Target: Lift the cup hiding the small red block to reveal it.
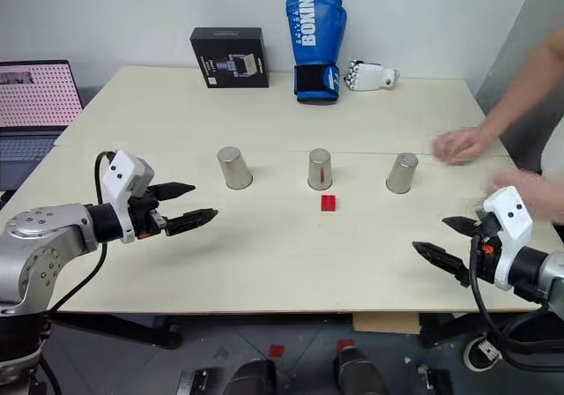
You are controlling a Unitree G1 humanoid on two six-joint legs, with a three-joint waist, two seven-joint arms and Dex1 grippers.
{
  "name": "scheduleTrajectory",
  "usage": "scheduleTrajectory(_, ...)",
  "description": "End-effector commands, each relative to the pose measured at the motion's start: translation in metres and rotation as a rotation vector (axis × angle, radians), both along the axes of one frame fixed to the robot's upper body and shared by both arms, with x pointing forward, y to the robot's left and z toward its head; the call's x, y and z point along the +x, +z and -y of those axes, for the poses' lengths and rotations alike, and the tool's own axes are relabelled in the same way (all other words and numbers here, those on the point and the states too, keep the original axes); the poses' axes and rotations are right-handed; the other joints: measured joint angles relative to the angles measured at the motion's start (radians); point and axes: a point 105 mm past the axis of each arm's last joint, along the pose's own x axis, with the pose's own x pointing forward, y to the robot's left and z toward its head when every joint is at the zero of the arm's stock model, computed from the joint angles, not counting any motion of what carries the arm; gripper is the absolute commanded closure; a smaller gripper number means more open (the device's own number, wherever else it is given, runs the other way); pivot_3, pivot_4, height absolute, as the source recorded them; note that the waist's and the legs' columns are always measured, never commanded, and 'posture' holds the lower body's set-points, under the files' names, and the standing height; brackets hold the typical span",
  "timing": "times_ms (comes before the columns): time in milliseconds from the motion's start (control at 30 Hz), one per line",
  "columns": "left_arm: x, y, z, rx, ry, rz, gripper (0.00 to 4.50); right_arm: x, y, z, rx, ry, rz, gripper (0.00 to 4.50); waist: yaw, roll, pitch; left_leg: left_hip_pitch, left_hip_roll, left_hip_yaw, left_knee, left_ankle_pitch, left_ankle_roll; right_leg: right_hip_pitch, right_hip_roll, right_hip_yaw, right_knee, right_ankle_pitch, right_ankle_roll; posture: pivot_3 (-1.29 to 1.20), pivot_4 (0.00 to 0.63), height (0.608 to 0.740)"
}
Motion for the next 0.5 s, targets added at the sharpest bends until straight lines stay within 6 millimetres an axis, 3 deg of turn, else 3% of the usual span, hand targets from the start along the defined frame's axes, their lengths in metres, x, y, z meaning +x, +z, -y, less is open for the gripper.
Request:
scheduleTrajectory(33, -0.001, 0.007, 0.004, 0.012, -0.028, 0.028, 0.0, 0.001, 0.012, 0.001, -0.017, 0.0, 0.057, 0.06, 0.0, 0.0, 0.0, 0.0, 0.0, 0.0, 0.0, 0.0, 0.0, 0.0, 0.0, 0.0, 0.0, 0.0, 0.0, 0.0, 0.15, 0.74)
scheduleTrajectory(500, -0.003, 0.005, 0.009, 0.004, -0.044, 0.025, 0.0, 0.014, 0.013, 0.0, -0.021, -0.013, 0.09, 0.06, 0.0, 0.0, 0.0, 0.0, 0.0, 0.0, 0.0, 0.0, 0.0, 0.0, 0.0, 0.0, 0.0, 0.0, 0.0, 0.0, 0.15, 0.74)
